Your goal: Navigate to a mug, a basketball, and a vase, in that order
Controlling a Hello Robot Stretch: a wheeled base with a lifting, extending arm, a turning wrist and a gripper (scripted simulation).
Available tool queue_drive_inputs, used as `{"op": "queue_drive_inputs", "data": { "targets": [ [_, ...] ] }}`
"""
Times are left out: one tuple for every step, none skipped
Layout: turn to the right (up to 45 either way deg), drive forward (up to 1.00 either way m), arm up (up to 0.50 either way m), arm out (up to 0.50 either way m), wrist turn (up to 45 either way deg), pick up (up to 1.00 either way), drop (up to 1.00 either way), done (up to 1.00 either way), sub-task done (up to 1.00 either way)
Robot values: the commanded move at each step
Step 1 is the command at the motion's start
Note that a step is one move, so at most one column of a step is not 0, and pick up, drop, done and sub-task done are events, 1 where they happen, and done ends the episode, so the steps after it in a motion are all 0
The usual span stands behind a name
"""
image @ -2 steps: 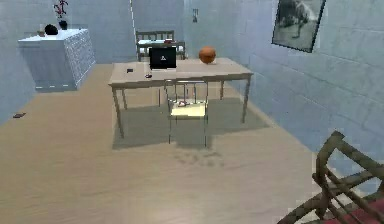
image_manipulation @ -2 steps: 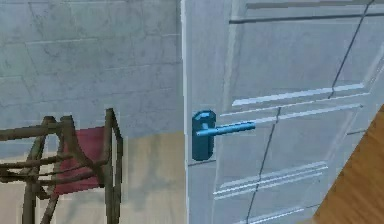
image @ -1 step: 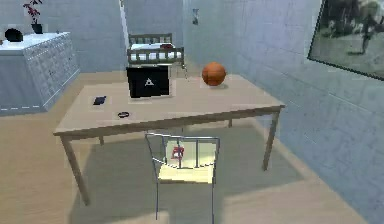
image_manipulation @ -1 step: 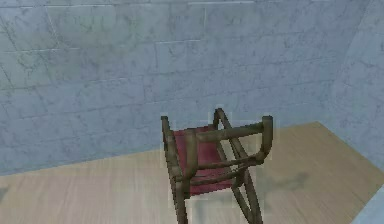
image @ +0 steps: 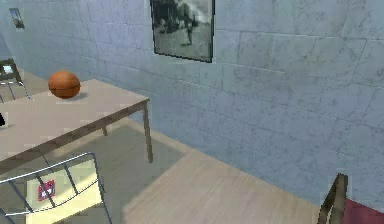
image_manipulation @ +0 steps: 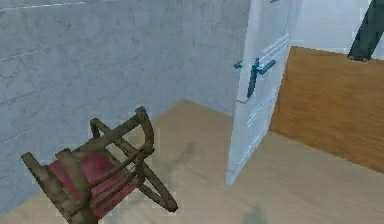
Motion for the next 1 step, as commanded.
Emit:
{"op": "queue_drive_inputs", "data": {
  "targets": [
    [0.0, 0.05, 0.00, 0.00, 0.0, 0.00, 0.00, 0.00, 0.00]
  ]
}}
